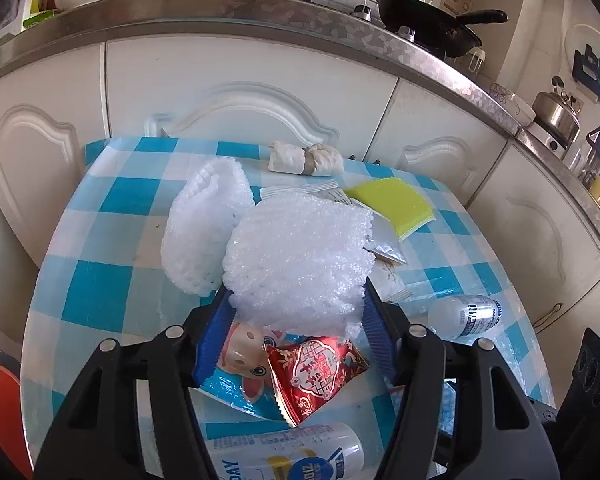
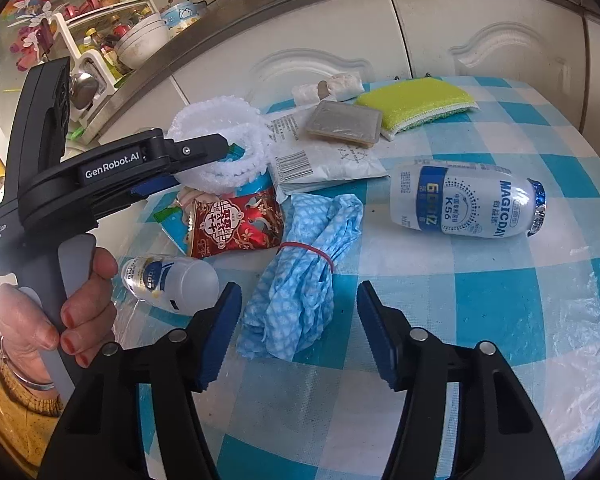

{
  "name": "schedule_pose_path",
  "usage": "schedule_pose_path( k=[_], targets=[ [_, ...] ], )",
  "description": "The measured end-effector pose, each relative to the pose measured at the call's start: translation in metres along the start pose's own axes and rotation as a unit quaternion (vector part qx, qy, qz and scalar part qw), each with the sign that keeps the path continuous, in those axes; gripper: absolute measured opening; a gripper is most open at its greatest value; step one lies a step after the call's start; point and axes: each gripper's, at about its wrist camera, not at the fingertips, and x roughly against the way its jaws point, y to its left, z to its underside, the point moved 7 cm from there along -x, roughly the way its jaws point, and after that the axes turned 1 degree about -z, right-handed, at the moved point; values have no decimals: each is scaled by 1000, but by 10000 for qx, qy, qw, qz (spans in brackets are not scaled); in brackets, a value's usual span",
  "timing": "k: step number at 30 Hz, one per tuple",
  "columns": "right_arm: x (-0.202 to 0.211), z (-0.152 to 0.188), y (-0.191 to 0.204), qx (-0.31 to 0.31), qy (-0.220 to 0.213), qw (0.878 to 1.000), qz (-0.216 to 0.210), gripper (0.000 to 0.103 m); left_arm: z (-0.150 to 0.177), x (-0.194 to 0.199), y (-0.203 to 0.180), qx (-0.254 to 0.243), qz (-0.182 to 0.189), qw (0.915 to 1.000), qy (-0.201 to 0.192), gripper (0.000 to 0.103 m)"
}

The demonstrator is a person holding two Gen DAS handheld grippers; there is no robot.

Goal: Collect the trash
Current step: 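Grasp the bubble wrap with the left gripper while the right gripper grasps the blue checked cloth, then carry bubble wrap and blue cloth to the red bucket and release both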

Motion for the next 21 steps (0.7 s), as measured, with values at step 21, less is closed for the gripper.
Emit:
schedule_pose_path(
  k=[21],
  targets=[
    [41, -4, 11, 399, -448, 9979, 259, 21, 13, 79, 19, 464, 49, 9973, -561, 52]
  ],
)
